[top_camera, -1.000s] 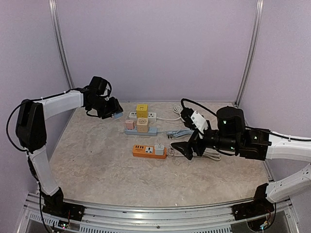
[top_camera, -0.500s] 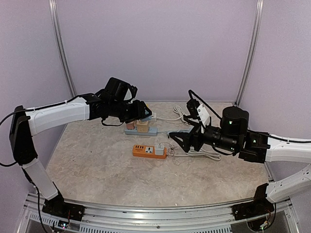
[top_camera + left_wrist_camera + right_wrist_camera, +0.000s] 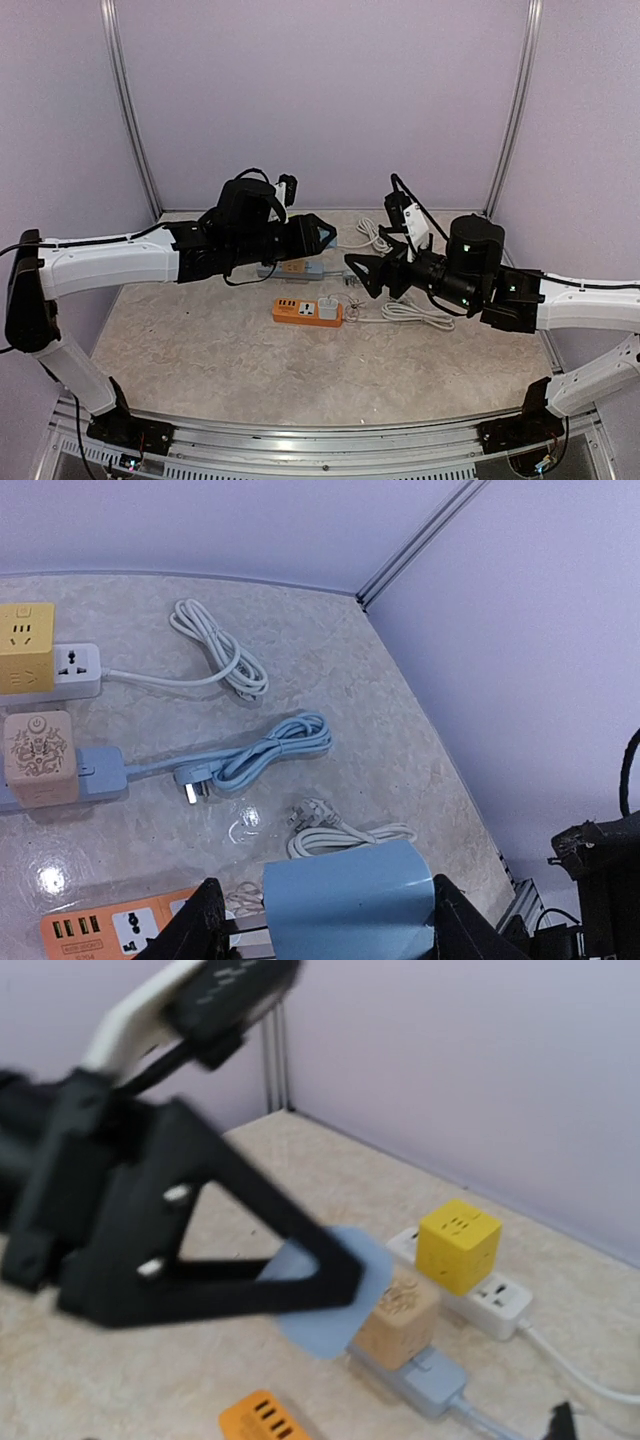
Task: Insert the plug
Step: Pass from the left arm to the right
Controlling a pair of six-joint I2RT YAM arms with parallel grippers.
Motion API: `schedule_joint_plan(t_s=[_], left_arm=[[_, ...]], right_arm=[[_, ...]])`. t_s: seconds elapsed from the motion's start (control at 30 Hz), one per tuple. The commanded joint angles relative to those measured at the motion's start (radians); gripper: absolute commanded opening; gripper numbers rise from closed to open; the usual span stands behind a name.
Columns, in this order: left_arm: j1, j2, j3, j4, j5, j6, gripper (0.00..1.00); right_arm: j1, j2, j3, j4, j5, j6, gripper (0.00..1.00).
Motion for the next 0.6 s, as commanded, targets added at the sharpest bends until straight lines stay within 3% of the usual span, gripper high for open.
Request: schedule_joint_plan(t_s=[0.0, 0.43, 0.57], left_arm=[[-0.045, -0.067, -0.061, 0.208, -0.061, -0.005, 0.52], [-0.09, -0.085, -0.079, 0.33, -0.015, -0.081, 0.52], [-0.094, -0.078, -0.072, 0.34, -0.003, -0.094, 0.52]], right_arm=[[-0.004, 0.001, 0.027, 0.054, 0.044, -0.001, 0.92], [-0.004, 0.023, -0.107, 0.331, 0.044, -0.105, 0.89], [-0.003, 0.059, -0.078, 0.326, 0.033, -0.111, 0.88]])
